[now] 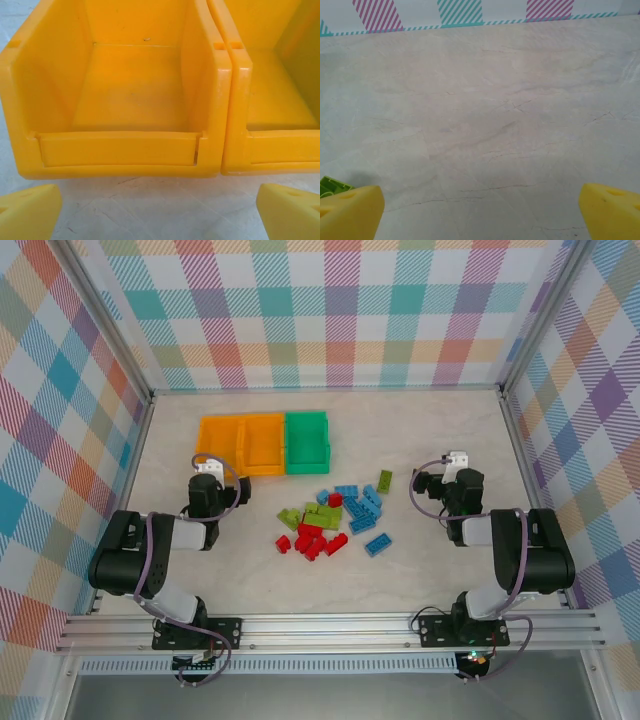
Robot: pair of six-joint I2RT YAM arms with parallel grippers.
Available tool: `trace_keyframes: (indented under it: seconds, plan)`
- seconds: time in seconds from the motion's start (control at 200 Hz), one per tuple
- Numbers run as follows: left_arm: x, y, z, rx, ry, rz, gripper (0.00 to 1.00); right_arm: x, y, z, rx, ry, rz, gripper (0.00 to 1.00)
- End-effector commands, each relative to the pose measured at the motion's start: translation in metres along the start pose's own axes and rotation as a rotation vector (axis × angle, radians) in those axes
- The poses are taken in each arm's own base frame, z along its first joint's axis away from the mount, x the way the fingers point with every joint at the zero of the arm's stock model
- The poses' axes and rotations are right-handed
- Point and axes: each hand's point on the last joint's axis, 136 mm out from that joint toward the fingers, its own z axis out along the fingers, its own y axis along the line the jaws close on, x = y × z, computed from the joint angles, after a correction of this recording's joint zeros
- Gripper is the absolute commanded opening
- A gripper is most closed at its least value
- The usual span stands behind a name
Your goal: Sort the legos into containers by color
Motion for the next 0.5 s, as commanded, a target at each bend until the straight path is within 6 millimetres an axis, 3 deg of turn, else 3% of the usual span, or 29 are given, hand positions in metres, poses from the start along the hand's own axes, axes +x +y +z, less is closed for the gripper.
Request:
trace_keyframes:
  seconds: [0.0,0.5]
  plan:
    - [-0.0142,0.0031,0.0023,0.002,-0.033,0.003,1.00,-0.0081,0.0021,-0.0004,-0.016,-0.032,-0.014,1.00]
    - [-0.0140,0.0034,0.0026,0.005,-0.032,-0.001,1.00,-0.0074,0.0025,-0.0004,-0.025,-0.028,-0.008,1.00]
